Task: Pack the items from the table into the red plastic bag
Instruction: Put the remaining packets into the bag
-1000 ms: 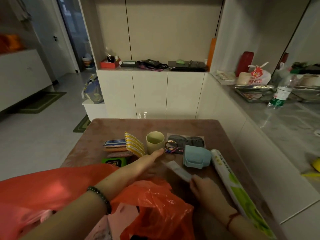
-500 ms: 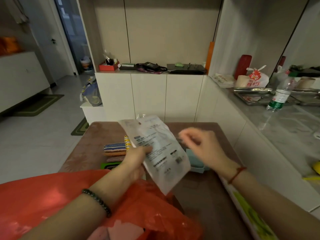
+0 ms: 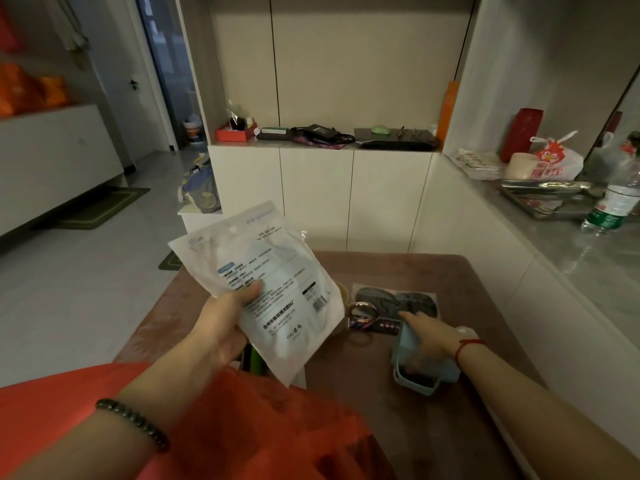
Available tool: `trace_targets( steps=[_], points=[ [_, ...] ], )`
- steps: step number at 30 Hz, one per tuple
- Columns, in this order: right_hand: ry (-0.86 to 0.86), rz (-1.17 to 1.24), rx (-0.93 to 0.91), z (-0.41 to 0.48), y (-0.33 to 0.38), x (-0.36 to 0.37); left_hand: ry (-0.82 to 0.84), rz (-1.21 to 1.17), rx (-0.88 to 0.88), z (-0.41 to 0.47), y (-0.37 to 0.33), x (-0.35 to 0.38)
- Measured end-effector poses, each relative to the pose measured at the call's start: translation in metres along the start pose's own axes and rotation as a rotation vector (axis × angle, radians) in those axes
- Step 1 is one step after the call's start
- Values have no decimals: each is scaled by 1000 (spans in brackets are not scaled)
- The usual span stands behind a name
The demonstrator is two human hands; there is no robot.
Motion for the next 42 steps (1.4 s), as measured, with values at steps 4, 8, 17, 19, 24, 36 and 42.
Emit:
trace_targets(
  steps=[4, 8, 17, 19, 24, 36, 42],
  points=[
    [-467, 688, -277, -35, 24, 4, -2, -30, 66, -4, -13, -7],
    [-477, 1023, -417, -60, 61, 34, -25, -104, 149, -12, -25, -7],
    [-69, 683, -391, -40, 63, 43, 13, -97, 155, -20, -34, -10],
    [117, 524, -345, -29, 45, 23, 16, -117, 147, -17, -35, -14],
    [-443, 632, 143, 20, -9, -10, 54, -126, 134, -4, -34, -24],
    [-636, 989, 492, 92, -36, 8, 37, -40, 48, 28, -13, -27],
    [-1223, 1125, 90, -25, 20, -66, 152, -98, 22, 5, -22, -6]
  ],
)
Point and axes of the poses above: each hand's wrist, its own z-axis towards the middle knuckle, its own x-axis out of the palm, y = z × x, the point moved 1 cm from there along z, towards the middle knuckle, and after that the axes turned 5 degrees about y, right-handed, at the moved point
